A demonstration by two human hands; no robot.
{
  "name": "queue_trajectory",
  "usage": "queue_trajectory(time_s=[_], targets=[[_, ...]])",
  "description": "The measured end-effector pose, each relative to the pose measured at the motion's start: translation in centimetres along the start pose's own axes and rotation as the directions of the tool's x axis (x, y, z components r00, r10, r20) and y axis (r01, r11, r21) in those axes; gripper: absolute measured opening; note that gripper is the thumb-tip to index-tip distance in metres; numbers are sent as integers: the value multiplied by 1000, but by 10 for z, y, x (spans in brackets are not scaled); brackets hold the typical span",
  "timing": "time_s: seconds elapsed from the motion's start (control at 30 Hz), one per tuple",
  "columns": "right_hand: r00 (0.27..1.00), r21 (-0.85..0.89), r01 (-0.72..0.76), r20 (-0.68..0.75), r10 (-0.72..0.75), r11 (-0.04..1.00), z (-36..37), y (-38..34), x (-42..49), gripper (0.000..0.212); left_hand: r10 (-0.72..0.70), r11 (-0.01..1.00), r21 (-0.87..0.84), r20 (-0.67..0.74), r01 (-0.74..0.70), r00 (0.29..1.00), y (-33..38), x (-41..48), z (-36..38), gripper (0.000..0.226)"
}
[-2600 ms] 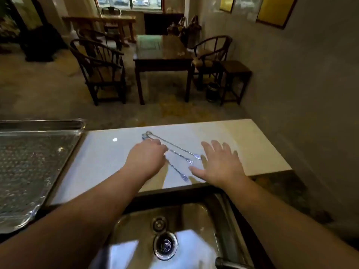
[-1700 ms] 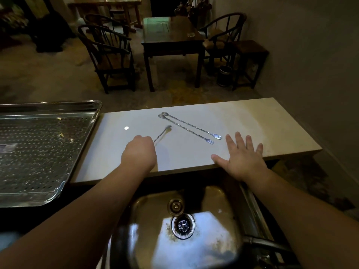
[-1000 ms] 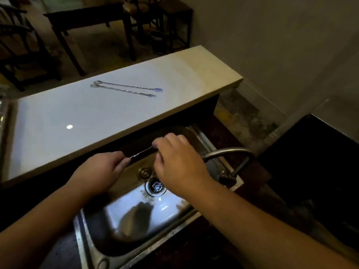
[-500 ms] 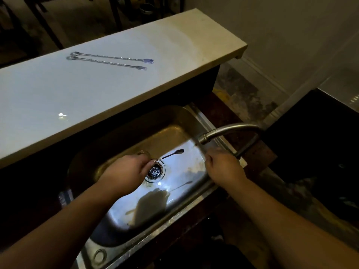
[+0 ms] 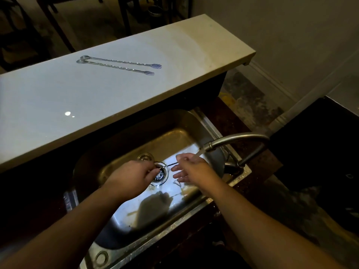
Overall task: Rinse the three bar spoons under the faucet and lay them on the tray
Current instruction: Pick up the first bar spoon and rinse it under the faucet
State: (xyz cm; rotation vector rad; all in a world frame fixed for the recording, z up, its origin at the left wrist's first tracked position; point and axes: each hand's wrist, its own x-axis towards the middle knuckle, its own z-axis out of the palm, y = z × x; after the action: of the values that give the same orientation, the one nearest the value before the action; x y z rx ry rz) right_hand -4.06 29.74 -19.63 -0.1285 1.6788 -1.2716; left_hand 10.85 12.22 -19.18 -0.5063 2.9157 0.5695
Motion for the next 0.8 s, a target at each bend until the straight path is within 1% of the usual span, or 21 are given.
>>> queue_trajectory(time_s=[0.07, 0.2, 0.3, 0.4, 0.47, 0.57, 0.67, 0.8], targets=[[1000, 14, 18, 5, -18, 1000, 6, -1, -6, 13, 24, 1000, -9, 4, -24, 1000, -1, -1, -1, 29], [998, -61, 40, -43, -43, 997, -2, 3, -11, 26, 71, 996, -62, 19, -69, 997, -1, -4, -4, 23], [997, -2, 75, -30, -75, 997, -9, 4, -11, 22, 89, 995, -57, 56, -86, 994, 4, -1, -2, 29], [999, 136, 53, -3, -53, 989, -9, 1, -8, 15, 65, 996, -65, 67, -60, 996, 9, 3, 0, 33], [999, 196, 35, 16, -39, 980, -8, 2, -8, 12, 58, 995, -86, 45, -54, 997, 11, 2, 0, 27], [998, 197, 30, 51, -41, 980, -10, 8, -10, 12, -8, 988, -155, -11, 6, 1000, 12, -3, -3, 14], [999, 181, 5, 38, -12, 983, -13, 8, -9, 21, -12, 989, -149, 3, 12, 1000, 13, -3, -6, 17], [998, 171, 39, 39, -47, 984, -14, 4, -9, 15, -41, 990, -135, 2, 41, 999, 16, -1, -7, 20]])
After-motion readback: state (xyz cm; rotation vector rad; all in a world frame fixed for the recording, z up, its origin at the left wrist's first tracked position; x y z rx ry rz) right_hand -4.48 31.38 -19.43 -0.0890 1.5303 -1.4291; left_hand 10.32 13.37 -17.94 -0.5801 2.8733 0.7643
